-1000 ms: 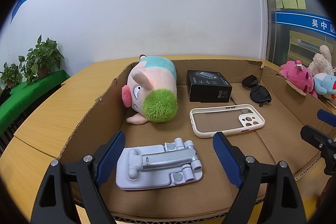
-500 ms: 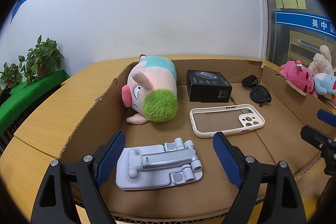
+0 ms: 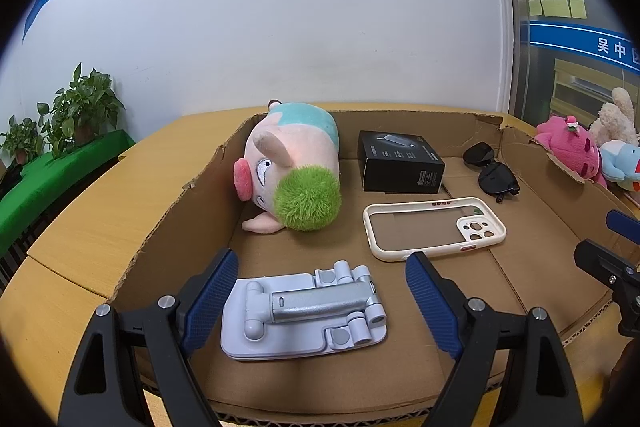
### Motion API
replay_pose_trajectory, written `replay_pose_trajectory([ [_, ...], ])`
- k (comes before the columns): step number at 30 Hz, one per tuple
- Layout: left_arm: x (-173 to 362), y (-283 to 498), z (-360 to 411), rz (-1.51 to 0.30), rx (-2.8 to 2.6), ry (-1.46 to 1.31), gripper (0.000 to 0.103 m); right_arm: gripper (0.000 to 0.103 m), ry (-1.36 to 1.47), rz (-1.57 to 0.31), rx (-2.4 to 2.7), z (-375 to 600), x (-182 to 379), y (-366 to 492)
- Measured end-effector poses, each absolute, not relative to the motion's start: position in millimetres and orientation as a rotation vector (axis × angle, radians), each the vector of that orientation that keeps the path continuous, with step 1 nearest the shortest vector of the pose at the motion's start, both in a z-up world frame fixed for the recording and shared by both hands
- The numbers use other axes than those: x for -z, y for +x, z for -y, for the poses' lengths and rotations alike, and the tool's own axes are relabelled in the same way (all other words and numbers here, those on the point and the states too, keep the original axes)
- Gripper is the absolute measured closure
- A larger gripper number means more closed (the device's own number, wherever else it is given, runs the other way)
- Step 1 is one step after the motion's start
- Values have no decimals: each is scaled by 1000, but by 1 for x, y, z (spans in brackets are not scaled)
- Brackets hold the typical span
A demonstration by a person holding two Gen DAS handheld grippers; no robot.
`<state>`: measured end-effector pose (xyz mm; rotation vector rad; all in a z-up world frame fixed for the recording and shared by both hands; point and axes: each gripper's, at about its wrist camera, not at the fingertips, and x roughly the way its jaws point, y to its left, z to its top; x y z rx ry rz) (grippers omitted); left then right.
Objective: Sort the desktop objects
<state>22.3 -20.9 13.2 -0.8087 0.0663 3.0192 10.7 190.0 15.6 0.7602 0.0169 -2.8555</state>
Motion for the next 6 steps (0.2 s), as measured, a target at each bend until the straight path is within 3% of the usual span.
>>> replay_pose_trajectory([
  [6,-13,22,21,-68,-3019,-808,17,0,760,-16,2855,-190,-16,11],
])
